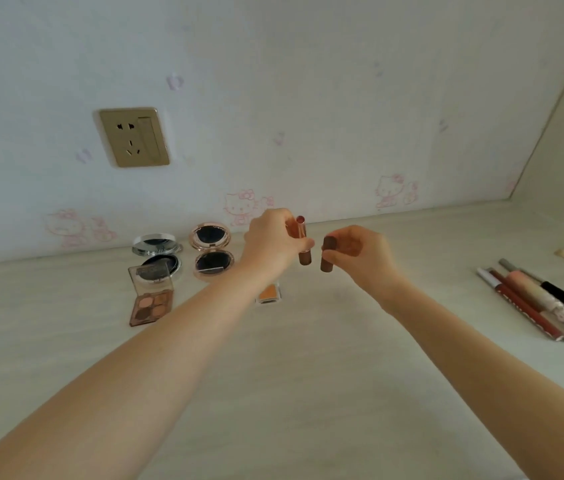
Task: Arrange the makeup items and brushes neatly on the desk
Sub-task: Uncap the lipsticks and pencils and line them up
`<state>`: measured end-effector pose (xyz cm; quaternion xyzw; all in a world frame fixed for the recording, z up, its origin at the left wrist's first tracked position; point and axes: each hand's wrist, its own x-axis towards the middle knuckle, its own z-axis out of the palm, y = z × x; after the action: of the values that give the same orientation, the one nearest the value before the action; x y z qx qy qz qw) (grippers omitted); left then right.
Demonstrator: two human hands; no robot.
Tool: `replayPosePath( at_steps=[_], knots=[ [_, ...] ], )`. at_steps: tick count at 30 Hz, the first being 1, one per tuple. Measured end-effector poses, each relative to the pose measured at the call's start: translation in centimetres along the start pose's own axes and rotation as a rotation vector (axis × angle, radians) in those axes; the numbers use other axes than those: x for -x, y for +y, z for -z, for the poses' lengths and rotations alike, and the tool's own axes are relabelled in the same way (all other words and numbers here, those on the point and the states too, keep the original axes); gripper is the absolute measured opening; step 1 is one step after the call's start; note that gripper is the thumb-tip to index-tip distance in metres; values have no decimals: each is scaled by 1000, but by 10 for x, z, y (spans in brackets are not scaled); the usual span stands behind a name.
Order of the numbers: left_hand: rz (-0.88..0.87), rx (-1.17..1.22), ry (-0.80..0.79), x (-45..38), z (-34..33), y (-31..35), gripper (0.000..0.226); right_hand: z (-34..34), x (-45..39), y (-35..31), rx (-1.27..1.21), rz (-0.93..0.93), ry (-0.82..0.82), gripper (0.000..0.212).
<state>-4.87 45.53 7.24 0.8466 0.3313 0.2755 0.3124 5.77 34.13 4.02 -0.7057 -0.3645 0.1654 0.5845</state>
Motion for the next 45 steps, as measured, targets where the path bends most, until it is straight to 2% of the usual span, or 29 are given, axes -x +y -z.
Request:
replayPosePath(
  at_steps=[9,23,32,45],
  knots=[
    [54,-228,8,-35,-36,-24,27,-14,-42,25,59,-60,-2,21],
    [41,-181,60,-47,-45,-41,28,-23,-60,43,141,-32,-2,30],
    [46,-189,60,-52,-46,-42,29,-28,-69,50,224,-38,-25,25],
    [36,-243,-56,-52,-40,-29,28,-23,-61,50,360,-1,-77,40]
  ],
)
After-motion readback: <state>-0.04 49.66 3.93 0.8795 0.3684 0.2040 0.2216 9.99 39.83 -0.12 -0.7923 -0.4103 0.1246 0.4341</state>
